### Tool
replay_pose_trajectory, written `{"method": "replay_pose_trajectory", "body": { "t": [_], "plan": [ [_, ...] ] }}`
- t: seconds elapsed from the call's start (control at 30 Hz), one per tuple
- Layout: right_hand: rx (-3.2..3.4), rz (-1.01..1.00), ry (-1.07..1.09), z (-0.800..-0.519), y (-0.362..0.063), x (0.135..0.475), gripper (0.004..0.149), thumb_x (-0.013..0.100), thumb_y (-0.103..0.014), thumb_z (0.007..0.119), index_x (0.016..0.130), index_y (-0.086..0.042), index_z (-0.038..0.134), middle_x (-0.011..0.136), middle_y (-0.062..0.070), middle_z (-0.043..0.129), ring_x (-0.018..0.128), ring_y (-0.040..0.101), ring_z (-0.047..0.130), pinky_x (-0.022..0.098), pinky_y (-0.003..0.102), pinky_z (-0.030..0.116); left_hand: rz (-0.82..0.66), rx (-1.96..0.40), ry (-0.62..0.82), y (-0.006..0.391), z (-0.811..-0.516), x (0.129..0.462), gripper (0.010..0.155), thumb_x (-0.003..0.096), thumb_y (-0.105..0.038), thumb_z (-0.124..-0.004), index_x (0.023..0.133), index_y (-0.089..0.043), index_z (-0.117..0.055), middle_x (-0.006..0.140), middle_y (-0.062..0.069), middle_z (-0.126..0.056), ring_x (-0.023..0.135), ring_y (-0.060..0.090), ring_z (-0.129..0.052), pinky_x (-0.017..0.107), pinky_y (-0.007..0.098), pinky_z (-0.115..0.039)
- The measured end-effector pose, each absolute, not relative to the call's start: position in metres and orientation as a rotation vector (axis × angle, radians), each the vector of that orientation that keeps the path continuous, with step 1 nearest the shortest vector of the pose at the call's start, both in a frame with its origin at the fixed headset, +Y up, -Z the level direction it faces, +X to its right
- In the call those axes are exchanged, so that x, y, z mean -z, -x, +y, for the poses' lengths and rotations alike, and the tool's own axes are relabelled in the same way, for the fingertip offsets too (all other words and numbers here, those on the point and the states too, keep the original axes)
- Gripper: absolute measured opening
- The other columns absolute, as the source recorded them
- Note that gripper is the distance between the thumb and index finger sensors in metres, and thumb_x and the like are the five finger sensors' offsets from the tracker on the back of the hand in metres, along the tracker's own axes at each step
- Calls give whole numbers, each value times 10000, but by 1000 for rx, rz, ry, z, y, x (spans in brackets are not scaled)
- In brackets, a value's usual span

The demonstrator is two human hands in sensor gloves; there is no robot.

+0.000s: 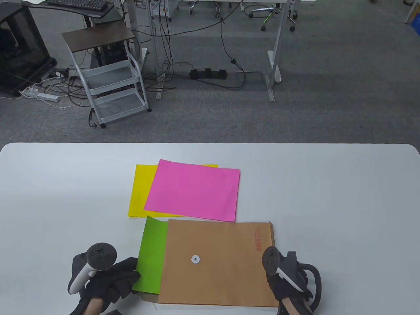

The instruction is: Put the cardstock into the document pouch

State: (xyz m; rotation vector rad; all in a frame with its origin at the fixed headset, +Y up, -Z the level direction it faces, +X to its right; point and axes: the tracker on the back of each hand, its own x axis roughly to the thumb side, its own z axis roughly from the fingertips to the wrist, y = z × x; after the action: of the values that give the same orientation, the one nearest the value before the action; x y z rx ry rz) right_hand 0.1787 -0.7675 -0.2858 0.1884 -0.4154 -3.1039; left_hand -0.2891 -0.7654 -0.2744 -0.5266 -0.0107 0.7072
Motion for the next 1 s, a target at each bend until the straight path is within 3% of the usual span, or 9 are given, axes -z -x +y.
{"method": "replay_pose_trajectory", "body": {
  "t": [0.83,0.87,0.9,1.0],
  "plan": [
    [3095,-384,-185,-767,-177,287,539,594,-342,701,967,43,645,696,160,850,478,224,951,441,450,791,-60,-826,551,270,-776,270,564,646,-269,-752,1112,19,-618,869,141,-969,603,180,-1114,483,331,-940],
    [3095,-385,-185,-767,-177,288,528,603,-335,700,967,42,645,696,159,850,478,226,951,441,449,791,-58,-825,554,269,-777,270,563,646,-267,-750,1112,19,-618,869,141,-969,604,181,-1114,480,331,-942],
    [3095,-385,-185,-767,-177,288,349,727,-208,677,967,43,645,696,160,850,478,225,951,440,450,792,-58,-825,555,268,-778,270,562,647,-266,-748,1113,20,-616,870,140,-968,604,179,-1116,481,330,-943],
    [3094,-386,-185,-767,-177,288,339,734,-201,674,967,43,645,697,161,850,479,226,951,441,450,791,-48,-820,549,264,-782,270,559,644,-252,-746,1113,21,-613,863,138,-970,592,164,-1122,471,319,-953]
  ]
}}
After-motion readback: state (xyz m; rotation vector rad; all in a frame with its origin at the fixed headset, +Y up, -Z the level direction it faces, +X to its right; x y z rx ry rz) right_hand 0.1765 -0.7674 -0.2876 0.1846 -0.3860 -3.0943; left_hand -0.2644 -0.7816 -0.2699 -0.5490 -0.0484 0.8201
